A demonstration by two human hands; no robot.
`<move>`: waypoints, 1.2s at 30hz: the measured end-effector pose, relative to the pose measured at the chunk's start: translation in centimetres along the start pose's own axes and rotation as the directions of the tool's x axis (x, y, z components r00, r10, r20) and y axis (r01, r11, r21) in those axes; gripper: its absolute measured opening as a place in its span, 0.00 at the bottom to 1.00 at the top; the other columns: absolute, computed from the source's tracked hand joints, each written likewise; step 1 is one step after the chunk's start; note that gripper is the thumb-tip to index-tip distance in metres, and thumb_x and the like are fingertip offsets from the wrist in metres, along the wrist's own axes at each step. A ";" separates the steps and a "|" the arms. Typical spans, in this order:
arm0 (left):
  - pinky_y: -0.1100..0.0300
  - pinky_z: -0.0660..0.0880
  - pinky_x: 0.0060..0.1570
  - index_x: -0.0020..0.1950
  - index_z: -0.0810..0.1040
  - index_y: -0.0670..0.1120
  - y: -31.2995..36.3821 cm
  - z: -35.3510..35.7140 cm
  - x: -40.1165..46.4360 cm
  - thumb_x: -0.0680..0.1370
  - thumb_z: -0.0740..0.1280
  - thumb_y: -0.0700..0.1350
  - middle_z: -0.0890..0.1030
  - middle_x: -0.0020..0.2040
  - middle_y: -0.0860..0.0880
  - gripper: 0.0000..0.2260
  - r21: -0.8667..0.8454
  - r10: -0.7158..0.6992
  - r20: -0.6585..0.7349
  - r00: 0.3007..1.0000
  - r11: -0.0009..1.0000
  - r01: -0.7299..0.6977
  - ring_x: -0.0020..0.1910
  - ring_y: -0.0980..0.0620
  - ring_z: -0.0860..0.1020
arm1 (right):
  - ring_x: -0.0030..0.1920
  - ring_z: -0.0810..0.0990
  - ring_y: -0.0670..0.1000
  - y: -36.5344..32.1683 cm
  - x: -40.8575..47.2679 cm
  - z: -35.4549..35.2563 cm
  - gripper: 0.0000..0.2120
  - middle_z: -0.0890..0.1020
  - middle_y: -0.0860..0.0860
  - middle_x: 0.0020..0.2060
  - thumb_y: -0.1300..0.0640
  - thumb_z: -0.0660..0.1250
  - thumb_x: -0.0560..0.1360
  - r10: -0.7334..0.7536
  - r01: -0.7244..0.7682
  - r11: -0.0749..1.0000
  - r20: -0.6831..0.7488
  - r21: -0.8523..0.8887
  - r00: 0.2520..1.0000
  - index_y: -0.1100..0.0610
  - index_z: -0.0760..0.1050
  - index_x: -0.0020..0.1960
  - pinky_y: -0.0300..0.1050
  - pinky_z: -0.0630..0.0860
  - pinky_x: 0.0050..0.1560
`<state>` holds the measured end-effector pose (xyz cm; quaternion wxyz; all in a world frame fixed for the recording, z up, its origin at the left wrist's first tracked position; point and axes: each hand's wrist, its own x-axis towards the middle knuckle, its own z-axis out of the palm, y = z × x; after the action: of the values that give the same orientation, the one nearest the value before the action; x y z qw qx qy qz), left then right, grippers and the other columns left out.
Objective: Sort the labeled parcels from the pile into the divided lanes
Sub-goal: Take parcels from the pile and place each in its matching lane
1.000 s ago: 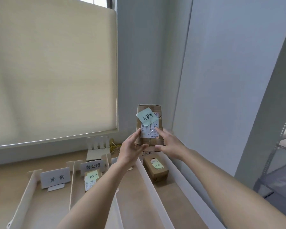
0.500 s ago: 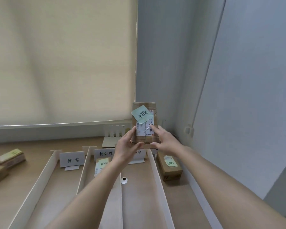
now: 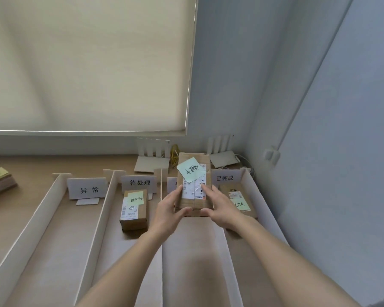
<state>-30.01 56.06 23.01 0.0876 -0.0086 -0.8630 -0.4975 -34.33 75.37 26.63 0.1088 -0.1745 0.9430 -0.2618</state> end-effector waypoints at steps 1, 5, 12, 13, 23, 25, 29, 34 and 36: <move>0.67 0.68 0.63 0.78 0.63 0.51 -1.2 0.7 0.0 0.75 0.75 0.43 0.72 0.70 0.55 0.35 0.001 -0.021 0.013 1.000 1.000 0.021 0.65 0.60 0.70 | 0.78 0.61 0.50 0.8 0.4 1.1 0.40 0.56 0.43 0.80 0.55 0.70 0.79 0.014 -0.014 1.000 0.021 0.010 1.000 0.48 0.50 0.83 0.53 0.61 0.78; 0.67 0.69 0.60 0.78 0.64 0.53 -6.0 3.5 -0.2 0.74 0.75 0.45 0.72 0.68 0.60 0.35 0.025 -0.097 0.057 0.994 0.995 0.096 0.64 0.60 0.72 | 0.78 0.61 0.50 4.1 1.8 5.5 0.40 0.56 0.42 0.79 0.55 0.70 0.79 0.050 -0.054 0.997 0.086 0.049 0.995 0.47 0.51 0.83 0.52 0.62 0.78; 0.64 0.69 0.60 0.79 0.61 0.54 -13.5 9.1 -0.9 0.76 0.73 0.47 0.72 0.69 0.59 0.34 0.082 -0.199 0.130 0.971 0.978 0.189 0.64 0.57 0.72 | 0.78 0.59 0.47 10.3 3.8 13.2 0.40 0.55 0.40 0.79 0.57 0.70 0.79 0.091 -0.116 0.983 0.177 0.139 0.980 0.46 0.51 0.83 0.46 0.59 0.78; 0.62 0.70 0.63 0.79 0.60 0.55 -14.4 9.8 -0.9 0.76 0.72 0.48 0.71 0.71 0.59 0.35 0.089 -0.206 0.132 0.970 0.977 0.195 0.66 0.57 0.71 | 0.78 0.59 0.46 11.2 4.1 14.1 0.40 0.55 0.40 0.80 0.57 0.70 0.79 0.098 -0.128 0.980 0.191 0.150 0.977 0.46 0.51 0.83 0.45 0.58 0.78; 0.68 0.66 0.63 0.78 0.63 0.50 -21.4 14.9 2.5 0.75 0.74 0.42 0.73 0.71 0.55 0.35 0.064 -0.291 0.119 0.949 0.956 0.285 0.67 0.57 0.71 | 0.79 0.59 0.49 17.2 10.0 19.6 0.40 0.53 0.42 0.81 0.57 0.69 0.79 0.113 -0.155 0.977 0.257 0.148 0.960 0.47 0.51 0.83 0.50 0.58 0.79; 0.72 0.64 0.59 0.78 0.64 0.49 -22.3 15.4 3.4 0.75 0.74 0.41 0.74 0.70 0.54 0.34 0.057 -0.306 0.113 0.945 0.952 0.301 0.66 0.58 0.72 | 0.79 0.59 0.50 17.8 11.3 20.3 0.40 0.52 0.42 0.81 0.57 0.69 0.79 0.114 -0.156 0.977 0.264 0.144 0.958 0.47 0.50 0.83 0.51 0.59 0.79; 0.68 0.66 0.62 0.78 0.64 0.49 -24.0 16.1 4.8 0.76 0.74 0.42 0.73 0.71 0.55 0.33 0.056 -0.326 0.092 0.941 0.945 0.322 0.67 0.58 0.71 | 0.79 0.60 0.52 19.0 13.7 21.5 0.40 0.53 0.43 0.81 0.57 0.69 0.80 0.111 -0.153 0.980 0.289 0.129 0.951 0.47 0.49 0.83 0.51 0.59 0.79; 0.71 0.62 0.64 0.79 0.62 0.49 -25.3 16.6 6.2 0.77 0.73 0.43 0.70 0.74 0.54 0.33 0.071 -0.339 0.084 0.937 0.940 0.333 0.70 0.58 0.68 | 0.79 0.60 0.53 19.9 15.9 22.2 0.39 0.54 0.45 0.81 0.55 0.68 0.80 0.096 -0.130 0.987 0.300 0.094 0.949 0.46 0.49 0.83 0.52 0.59 0.78; 0.72 0.61 0.62 0.79 0.62 0.49 -25.7 16.7 7.0 0.77 0.72 0.43 0.70 0.74 0.54 0.33 0.076 -0.338 0.075 0.938 0.940 0.332 0.68 0.61 0.67 | 0.79 0.60 0.53 20.0 16.9 22.1 0.39 0.54 0.45 0.81 0.55 0.68 0.80 0.089 -0.123 0.988 0.296 0.098 0.951 0.46 0.49 0.83 0.53 0.60 0.78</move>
<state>-41.93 56.95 -6.03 -0.0360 0.1194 -0.8699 -0.4772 -48.66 74.86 -4.48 0.2700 -0.1537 0.9080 -0.2811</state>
